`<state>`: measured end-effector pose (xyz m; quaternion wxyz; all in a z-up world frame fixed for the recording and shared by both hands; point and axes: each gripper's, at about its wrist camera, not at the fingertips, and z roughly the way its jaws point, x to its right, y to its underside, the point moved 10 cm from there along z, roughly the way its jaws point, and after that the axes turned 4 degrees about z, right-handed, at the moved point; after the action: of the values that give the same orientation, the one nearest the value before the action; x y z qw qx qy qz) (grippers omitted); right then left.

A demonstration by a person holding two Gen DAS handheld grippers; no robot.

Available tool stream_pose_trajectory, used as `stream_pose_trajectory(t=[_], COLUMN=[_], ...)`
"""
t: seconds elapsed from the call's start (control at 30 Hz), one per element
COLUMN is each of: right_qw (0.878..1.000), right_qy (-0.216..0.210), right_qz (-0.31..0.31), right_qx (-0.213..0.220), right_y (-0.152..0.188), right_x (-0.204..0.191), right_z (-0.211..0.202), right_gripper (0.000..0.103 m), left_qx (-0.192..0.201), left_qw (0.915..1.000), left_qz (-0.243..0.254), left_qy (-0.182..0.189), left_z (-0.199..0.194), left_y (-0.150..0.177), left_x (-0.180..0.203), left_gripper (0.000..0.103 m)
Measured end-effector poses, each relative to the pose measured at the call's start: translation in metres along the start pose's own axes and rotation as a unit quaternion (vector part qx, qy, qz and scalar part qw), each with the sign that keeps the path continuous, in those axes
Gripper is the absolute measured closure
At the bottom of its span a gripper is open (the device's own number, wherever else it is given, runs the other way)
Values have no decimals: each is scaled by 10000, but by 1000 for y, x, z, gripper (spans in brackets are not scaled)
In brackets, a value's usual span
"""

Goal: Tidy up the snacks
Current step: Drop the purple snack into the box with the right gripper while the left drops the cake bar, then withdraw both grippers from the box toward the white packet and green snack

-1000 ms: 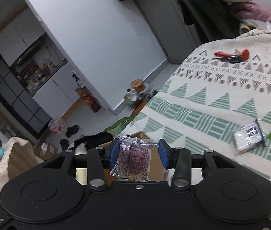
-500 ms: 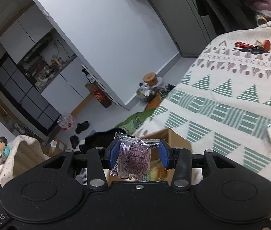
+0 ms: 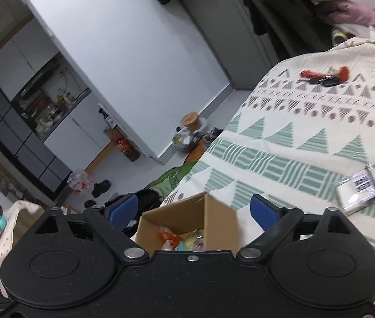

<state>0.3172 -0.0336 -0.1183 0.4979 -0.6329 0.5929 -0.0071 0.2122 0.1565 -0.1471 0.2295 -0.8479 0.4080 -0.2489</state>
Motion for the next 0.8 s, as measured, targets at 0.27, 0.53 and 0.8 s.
stream_pose_trajectory(t=[0.27, 0.53, 0.8], right_qw=[9979, 9973, 9970], right_qy=[563, 678, 710], right_qz=[-151, -224, -259], right_qx=[266, 143, 152], right_y=[-19, -21, -31], right_x=[24, 44, 65], right_z=[-34, -61, -86], right_gripper=[3, 3, 0], left_qx=[79, 132, 232], left_qw=[9997, 9989, 9976], left_qz=[204, 372, 534], left_qy=[74, 244, 383], left_z=[-13, -24, -31], left_y=[5, 17, 26], left_x=[26, 56, 95], left_gripper=[15, 13, 4])
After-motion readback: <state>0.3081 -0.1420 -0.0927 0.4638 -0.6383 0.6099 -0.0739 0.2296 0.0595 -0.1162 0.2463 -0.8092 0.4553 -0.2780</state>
